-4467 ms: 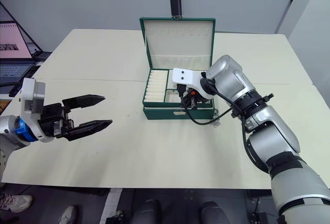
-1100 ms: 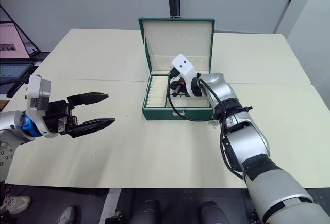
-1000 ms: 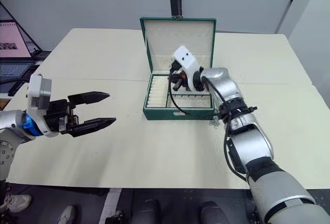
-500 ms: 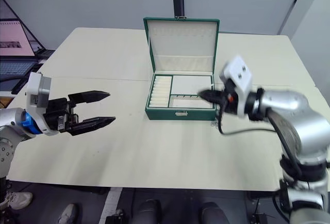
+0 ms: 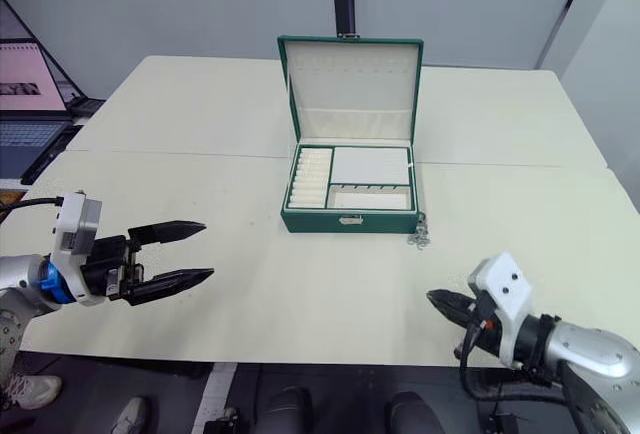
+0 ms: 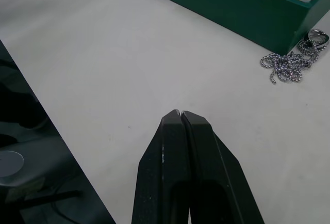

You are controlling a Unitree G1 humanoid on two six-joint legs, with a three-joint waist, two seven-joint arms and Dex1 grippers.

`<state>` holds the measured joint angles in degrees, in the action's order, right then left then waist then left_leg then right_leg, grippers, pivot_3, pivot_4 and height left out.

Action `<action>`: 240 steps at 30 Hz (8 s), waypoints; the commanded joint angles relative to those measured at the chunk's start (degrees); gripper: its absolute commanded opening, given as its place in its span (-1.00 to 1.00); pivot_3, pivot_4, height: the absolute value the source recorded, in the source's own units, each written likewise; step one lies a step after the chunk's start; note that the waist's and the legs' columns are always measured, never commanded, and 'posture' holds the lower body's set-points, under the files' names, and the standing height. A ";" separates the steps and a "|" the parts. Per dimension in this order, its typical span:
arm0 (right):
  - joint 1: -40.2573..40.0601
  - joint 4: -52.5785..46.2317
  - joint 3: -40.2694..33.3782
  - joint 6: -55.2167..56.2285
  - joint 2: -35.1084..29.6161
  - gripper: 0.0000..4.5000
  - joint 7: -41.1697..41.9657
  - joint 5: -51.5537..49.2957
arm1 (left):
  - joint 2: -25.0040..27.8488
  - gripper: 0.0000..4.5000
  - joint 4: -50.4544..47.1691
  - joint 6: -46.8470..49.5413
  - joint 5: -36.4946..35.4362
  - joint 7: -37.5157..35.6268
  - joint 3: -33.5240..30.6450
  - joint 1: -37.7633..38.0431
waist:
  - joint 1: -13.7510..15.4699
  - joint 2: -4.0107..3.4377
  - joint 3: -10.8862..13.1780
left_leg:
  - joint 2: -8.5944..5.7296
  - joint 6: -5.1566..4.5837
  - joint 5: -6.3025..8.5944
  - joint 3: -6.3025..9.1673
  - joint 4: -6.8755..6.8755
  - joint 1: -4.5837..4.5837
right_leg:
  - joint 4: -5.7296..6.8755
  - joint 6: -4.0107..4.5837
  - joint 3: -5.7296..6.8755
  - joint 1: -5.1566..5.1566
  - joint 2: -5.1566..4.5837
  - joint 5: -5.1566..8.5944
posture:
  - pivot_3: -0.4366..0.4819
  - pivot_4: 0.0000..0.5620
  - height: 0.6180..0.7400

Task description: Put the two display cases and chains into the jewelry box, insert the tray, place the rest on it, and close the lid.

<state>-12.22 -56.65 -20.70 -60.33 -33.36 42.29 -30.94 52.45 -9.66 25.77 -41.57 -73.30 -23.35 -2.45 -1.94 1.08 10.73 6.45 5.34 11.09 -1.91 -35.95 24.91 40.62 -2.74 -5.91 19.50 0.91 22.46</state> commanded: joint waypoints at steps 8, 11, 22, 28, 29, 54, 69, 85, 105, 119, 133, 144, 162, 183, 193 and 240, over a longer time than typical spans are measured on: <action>0.89 0.12 -4.39 -1.12 -2.44 -0.44 -3.64 -9.85 | 0.49 1.00 -4.09 0.80 -2.88 -0.87 0.65 -3.83 | 0.12 0.09 -0.05 | -0.01 0.00 0.00 0.03 -0.01 0.00 | -0.03 0.00 0.02 -0.08 0.00 0.00 | -0.05 -0.47 0.95; 1.93 -0.88 -4.59 -2.19 -1.81 -0.13 -7.49 -12.14 | -0.30 1.00 -4.47 1.57 -3.54 -0.59 2.83 -7.22 | 0.12 0.09 -0.05 | -0.03 0.00 0.00 0.06 -0.01 -0.01 | -0.07 0.01 0.05 -0.15 0.00 0.00 | -0.05 -0.47 0.95; 4.86 -0.11 -5.75 -2.75 -3.96 0.99 -16.12 -19.07 | 0.05 1.00 -5.58 0.51 -1.43 -1.33 6.63 -10.80 | 0.10 0.09 -0.05 | -0.03 -0.01 0.00 0.07 -0.01 -0.01 | -0.12 0.01 0.03 -0.17 0.00 -0.01 | -0.05 -0.47 0.95; 6.58 0.97 -3.97 -2.02 -4.50 0.99 -19.81 -21.06 | 0.58 1.00 -13.48 3.40 -1.41 3.33 7.19 -9.54 | 0.05 0.09 -0.05 | -0.03 -0.01 0.00 0.07 -0.02 -0.01 | -0.13 0.01 0.02 -0.19 0.00 -0.01 | -0.05 -0.47 0.95; 6.84 0.98 -3.78 -2.08 -4.58 0.99 -20.44 -21.55 | 0.91 1.00 -14.40 4.30 -1.84 4.05 6.74 -9.26 | 0.05 0.09 -0.05 | -0.03 -0.01 0.00 0.07 -0.02 -0.01 | -0.13 0.01 0.01 -0.19 0.00 -0.01 | -0.05 -0.47 0.95; 19.58 25.77 18.92 9.31 -2.88 0.99 -24.82 -1.81 | 2.08 1.00 -14.54 7.89 -6.73 7.74 4.41 -10.59 | 0.10 0.10 -0.06 | -0.05 -0.01 0.00 0.08 -0.05 -0.01 | -0.14 0.01 0.03 -0.17 -0.01 -0.01 | -0.05 -0.47 0.95; 30.12 47.15 25.52 22.55 2.79 0.99 -16.78 10.57 | 2.25 1.00 -14.48 8.82 -7.25 8.38 4.56 -12.36 | 0.07 0.10 -0.06 | -0.04 0.00 0.00 0.07 -0.06 -0.02 | -0.13 0.02 0.03 -0.17 0.00 -0.02 | -0.05 -0.47 0.95; 31.07 50.81 26.50 24.33 4.73 0.58 -13.02 15.47 | 2.29 1.00 -14.70 8.95 -8.07 9.22 4.83 -12.95 | 0.08 0.10 -0.06 | -0.03 0.01 -0.01 0.06 -0.07 -0.05 | -0.10 0.03 0.03 -0.19 0.00 -0.02 | -0.05 -0.47 0.95; 27.11 47.34 23.25 22.62 4.22 -0.83 -12.78 15.98 | 2.02 1.00 -14.17 8.82 -7.67 9.34 5.47 -13.99 | 0.27 0.11 -0.06 | -0.03 0.01 -0.01 0.07 -0.08 -0.06 | -0.11 0.03 0.04 -0.23 -0.01 -0.02 | -0.05 -0.47 0.95; 26.68 43.36 18.52 20.15 3.81 -0.83 -14.50 15.38 | 1.48 1.00 -13.71 8.41 -7.14 9.06 6.36 -14.45 | 0.32 0.11 -0.07 | -0.04 0.01 -0.01 0.07 -0.08 -0.06 | -0.12 0.03 0.05 -0.25 -0.01 -0.02 | -0.05 -0.47 0.95; 30.39 31.04 9.92 10.62 -1.46 -0.83 -14.85 10.18 | 0.57 1.00 -11.51 7.31 -5.80 7.85 8.49 -16.26 | 0.29 0.11 -0.06 | -0.04 0.01 0.00 0.06 -0.07 -0.06 | -0.11 0.03 0.03 -0.21 0.00 -0.02 | -0.05 -0.47 0.95; 33.61 27.13 5.12 5.79 -7.22 -0.83 -13.81 5.98 | 0.00 1.00 -10.73 7.02 -5.06 6.85 8.76 -16.55 | 0.27 0.11 -0.06 | -0.04 0.00 0.00 0.04 -0.06 -0.05 | -0.13 0.03 0.00 -0.20 -0.01 -0.02 | -0.05 -0.47 0.95; 44.82 27.55 11.02 2.19 -9.78 -0.83 -11.56 0.94 | -0.12 1.00 -6.74 6.60 -5.24 6.54 6.48 -16.62 | 0.11 0.10 -0.06 | -0.03 0.00 0.00 0.03 -0.06 -0.04 | -0.13 0.03 0.00 -0.18 -0.01 -0.02 | -0.05 -0.47 0.95; 57.26 46.41 30.28 16.67 5.34 -0.83 -6.41 9.16 | 0.94 1.00 -11.40 7.45 -6.43 9.56 -1.17 -8.83 | 0.08 0.09 -0.05 | 0.02 0.00 0.00 0.02 -0.06 -0.04 | -0.08 0.04 0.03 -0.09 -0.01 -0.03 | -0.05 -0.47 0.95; 55.75 51.70 31.46 20.75 8.41 -0.83 -5.12 12.57 | 1.44 1.00 -13.35 8.02 -7.61 10.64 -3.11 -6.87 | 0.08 0.09 -0.05 | 0.03 0.00 0.00 0.01 -0.06 -0.04 | -0.07 0.04 0.03 -0.08 -0.01 -0.03 | -0.05 -0.47 0.95; 19.44 12.41 -1.57 -4.98 -9.06 0.98 -0.70 -10.26 | -3.18 1.00 -4.01 -1.06 3.93 12.50 4.89 -9.60 | 0.08 0.10 -0.04 | -0.01 -0.01 0.01 0.01 0.02 0.01 | -0.25 0.04 0.01 -0.17 -0.01 -0.03 | -0.05 -0.47 0.95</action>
<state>8.22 -40.77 -18.17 -65.16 -42.01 41.27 -38.57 50.02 -13.43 26.66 -36.89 -60.28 -16.72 -11.95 -1.86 1.18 10.68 6.44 5.33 11.10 -1.90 -35.94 24.91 40.37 -2.69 -5.90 19.33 0.91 22.43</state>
